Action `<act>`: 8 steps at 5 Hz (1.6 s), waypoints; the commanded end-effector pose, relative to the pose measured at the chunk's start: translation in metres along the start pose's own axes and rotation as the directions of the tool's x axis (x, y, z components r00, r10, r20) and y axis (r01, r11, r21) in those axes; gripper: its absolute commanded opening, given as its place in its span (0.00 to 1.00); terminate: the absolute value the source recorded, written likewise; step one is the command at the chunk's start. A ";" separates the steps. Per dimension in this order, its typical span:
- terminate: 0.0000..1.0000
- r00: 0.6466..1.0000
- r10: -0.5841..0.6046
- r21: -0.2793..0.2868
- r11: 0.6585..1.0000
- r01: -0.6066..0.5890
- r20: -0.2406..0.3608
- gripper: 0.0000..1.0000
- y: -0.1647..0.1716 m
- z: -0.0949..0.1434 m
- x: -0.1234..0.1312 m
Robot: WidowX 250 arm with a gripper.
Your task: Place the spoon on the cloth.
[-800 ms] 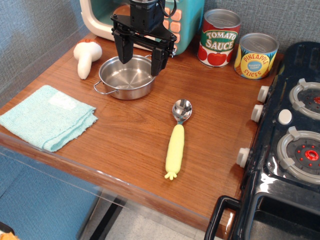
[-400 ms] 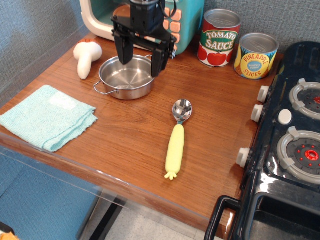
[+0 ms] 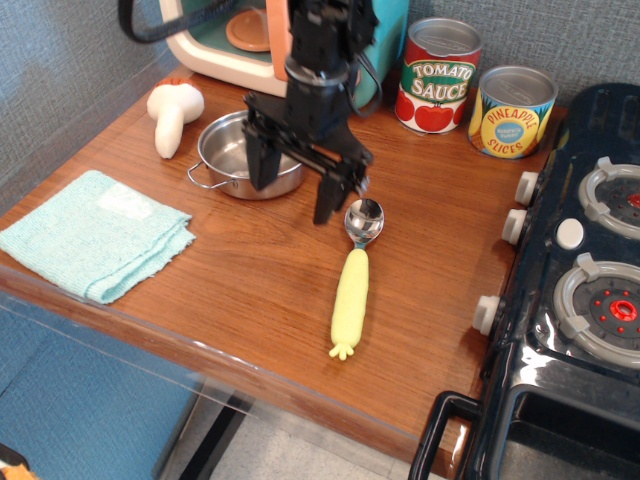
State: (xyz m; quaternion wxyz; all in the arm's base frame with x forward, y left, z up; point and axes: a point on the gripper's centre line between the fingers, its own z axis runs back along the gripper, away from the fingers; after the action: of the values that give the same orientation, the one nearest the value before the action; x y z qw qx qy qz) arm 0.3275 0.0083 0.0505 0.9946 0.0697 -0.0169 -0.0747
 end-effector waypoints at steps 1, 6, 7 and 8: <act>0.00 0.998 -0.020 -0.093 0.995 0.026 0.066 1.00 -0.046 0.004 -0.025; 0.00 0.999 0.044 -0.129 0.991 -0.041 0.015 0.00 -0.069 -0.026 -0.028; 0.00 0.999 0.036 -0.105 0.994 -0.034 0.018 0.00 -0.067 -0.027 -0.028; 0.00 0.992 -0.002 -0.054 0.999 0.008 0.123 0.00 -0.049 0.003 -0.032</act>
State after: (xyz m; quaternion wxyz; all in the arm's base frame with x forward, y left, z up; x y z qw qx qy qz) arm 0.2814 -0.0356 0.0274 0.9950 0.0375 -0.0419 -0.0829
